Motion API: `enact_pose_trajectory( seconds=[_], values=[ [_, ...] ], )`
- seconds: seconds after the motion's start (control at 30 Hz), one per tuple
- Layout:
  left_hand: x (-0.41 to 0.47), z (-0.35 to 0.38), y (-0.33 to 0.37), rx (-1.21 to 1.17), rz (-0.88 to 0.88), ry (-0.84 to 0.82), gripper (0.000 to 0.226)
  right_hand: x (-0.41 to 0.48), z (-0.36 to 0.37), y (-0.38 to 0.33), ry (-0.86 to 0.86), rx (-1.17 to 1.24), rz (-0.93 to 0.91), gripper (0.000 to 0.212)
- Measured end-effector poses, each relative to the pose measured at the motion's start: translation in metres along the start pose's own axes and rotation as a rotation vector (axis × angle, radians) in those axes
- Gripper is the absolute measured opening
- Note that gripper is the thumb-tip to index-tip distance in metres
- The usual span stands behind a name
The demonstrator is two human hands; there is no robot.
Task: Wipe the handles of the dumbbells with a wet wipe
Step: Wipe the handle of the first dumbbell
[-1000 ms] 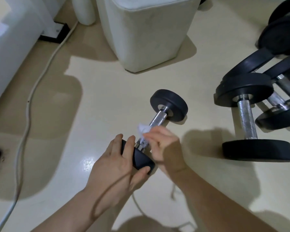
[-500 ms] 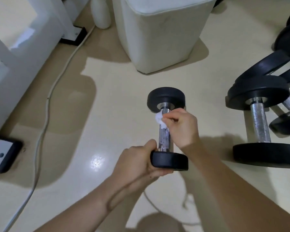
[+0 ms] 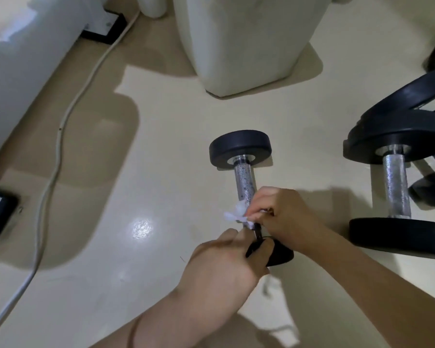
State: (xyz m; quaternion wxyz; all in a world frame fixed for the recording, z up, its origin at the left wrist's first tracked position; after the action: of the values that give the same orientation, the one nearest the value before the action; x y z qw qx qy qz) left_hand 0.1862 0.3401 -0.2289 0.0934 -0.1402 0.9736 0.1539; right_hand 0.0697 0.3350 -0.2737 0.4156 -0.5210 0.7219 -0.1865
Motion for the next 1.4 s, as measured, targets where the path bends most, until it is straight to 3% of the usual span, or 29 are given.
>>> enact_pose_trajectory(
  seconds=[0.03, 0.17, 0.23, 0.33, 0.53, 0.7, 0.87, 1.04, 1.2, 1.34, 1.4],
  values=[
    [0.001, 0.0, 0.001, 0.001, 0.003, 0.003, 0.028, 0.002, -0.002, 0.0, -0.017, -0.018, -0.01, 0.017],
    [-0.001, -0.002, 0.003, -0.008, 0.035, 0.008, 0.028, 0.038, -0.033, -0.01, 0.219, -0.102, -0.097, 0.015],
    [-0.003, 0.001, -0.001, -0.03, 0.038, -0.002, 0.031, 0.026, -0.024, -0.01, 0.191, -0.135, -0.132, 0.015],
    [-0.007, 0.002, -0.005, -0.037, 0.053, -0.017, 0.033, 0.0, 0.006, -0.008, -0.008, -0.118, -0.114, 0.016],
    [-0.008, 0.0, -0.005, -0.046, 0.062, -0.019, 0.027, 0.024, -0.031, -0.017, 0.228, -0.219, -0.14, 0.01],
    [-0.014, -0.001, -0.011, -0.092, 0.064, -0.033, 0.026, 0.01, -0.018, -0.024, 0.179, -0.24, -0.164, 0.024],
    [-0.012, 0.001, -0.009, -0.082, 0.065, -0.048, 0.028, 0.019, -0.014, -0.026, 0.088, -0.291, -0.194, 0.011],
    [-0.009, 0.0, -0.007, -0.126, 0.07, -0.029, 0.029, 0.041, -0.036, -0.004, 0.288, -0.083, -0.075, 0.008],
    [-0.013, 0.001, -0.011, -0.17, 0.063, -0.056, 0.022, 0.009, 0.005, -0.018, 0.011, -0.135, -0.109, 0.014],
    [-0.011, 0.0, -0.009, -0.205, 0.048, -0.054, 0.016, 0.046, -0.031, -0.008, 0.238, -0.13, -0.02, 0.018],
    [-0.01, -0.001, -0.01, -0.221, 0.055, -0.066, 0.014, 0.033, -0.021, -0.009, 0.234, -0.107, -0.077, 0.018]
  ],
)
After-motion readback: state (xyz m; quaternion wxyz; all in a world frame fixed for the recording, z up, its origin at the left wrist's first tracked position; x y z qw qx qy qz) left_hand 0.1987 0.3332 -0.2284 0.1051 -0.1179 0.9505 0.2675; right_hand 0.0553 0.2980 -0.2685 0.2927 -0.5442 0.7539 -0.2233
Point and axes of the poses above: each hand's wrist, its own x-axis towards the middle knuckle, its own z-axis out of the palm, y = z × x, the point moved 8 cm from there along x, towards the middle knuckle, and after that the axes turned 13 degrees about -y, right-handed, at the moved point
